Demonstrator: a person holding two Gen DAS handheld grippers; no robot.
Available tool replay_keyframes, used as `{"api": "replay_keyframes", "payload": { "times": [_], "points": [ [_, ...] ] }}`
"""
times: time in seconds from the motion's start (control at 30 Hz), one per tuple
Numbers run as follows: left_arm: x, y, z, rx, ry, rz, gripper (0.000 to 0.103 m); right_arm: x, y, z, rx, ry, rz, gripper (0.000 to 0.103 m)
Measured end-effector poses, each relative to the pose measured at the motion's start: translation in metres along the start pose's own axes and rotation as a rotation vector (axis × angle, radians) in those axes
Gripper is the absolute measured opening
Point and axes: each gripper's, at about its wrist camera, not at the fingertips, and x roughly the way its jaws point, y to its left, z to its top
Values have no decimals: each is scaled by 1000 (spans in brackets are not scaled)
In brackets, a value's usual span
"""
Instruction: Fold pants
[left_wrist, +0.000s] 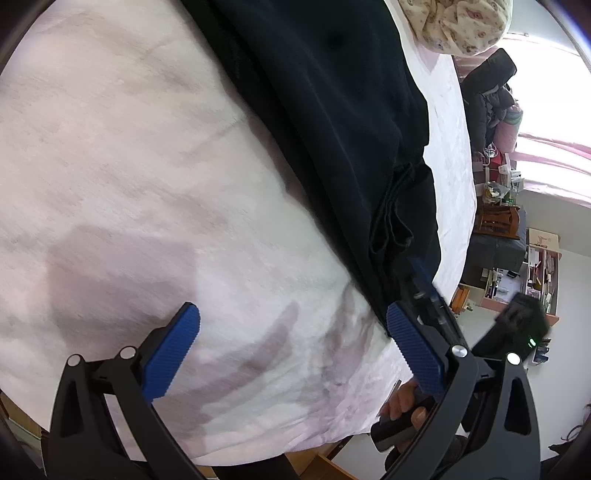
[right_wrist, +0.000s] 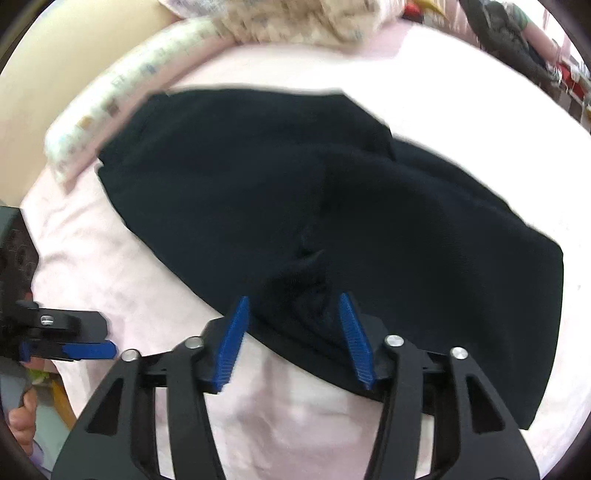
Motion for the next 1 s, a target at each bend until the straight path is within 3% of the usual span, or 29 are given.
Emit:
{"api": "replay_keyframes", "payload": {
  "times": [0.03, 0.1, 0.23, 0.3, 0.43, 0.47, 0.53, 0.63, 0.7, 0.87, 1.0],
  "points": [
    [0, 1, 0, -2, 0, 1, 101, 3, 1, 6, -15, -8, -39, 22],
    [0, 1, 0, -7, 2, -3, 101, 10, -10, 18, 48, 19, 6, 22],
    [-5, 2, 0, 5, -1, -4, 101, -4, -49, 38, 222, -53, 101, 22],
    [-5, 5, 1, 1, -1, -1, 101, 4, -64, 51, 254, -35, 118, 22],
    [-8, 10, 1, -22, -9, -19, 101, 27, -69, 98, -23, 35, 136, 21],
    [-10, 9, 1, -15, -11, -21, 101, 34, -70, 110, -107, 72, 156, 47],
    [-15, 10, 1, 8, -17, -21, 101, 48, -76, 127, -202, 161, 227, 81],
    [-19, 13, 1, 6, -24, -22, 101, 67, -78, 140, -299, 288, 314, 81],
    [-21, 18, 2, -22, -36, -30, 101, 78, -78, 142, -359, 354, 323, 79],
    [-28, 28, 2, -60, -63, -32, 101, 104, -78, 123, -456, 549, 366, 58],
    [-30, 36, 1, -97, -77, -24, 101, 120, -77, 116, -482, 606, 383, 55]
  ]
}}
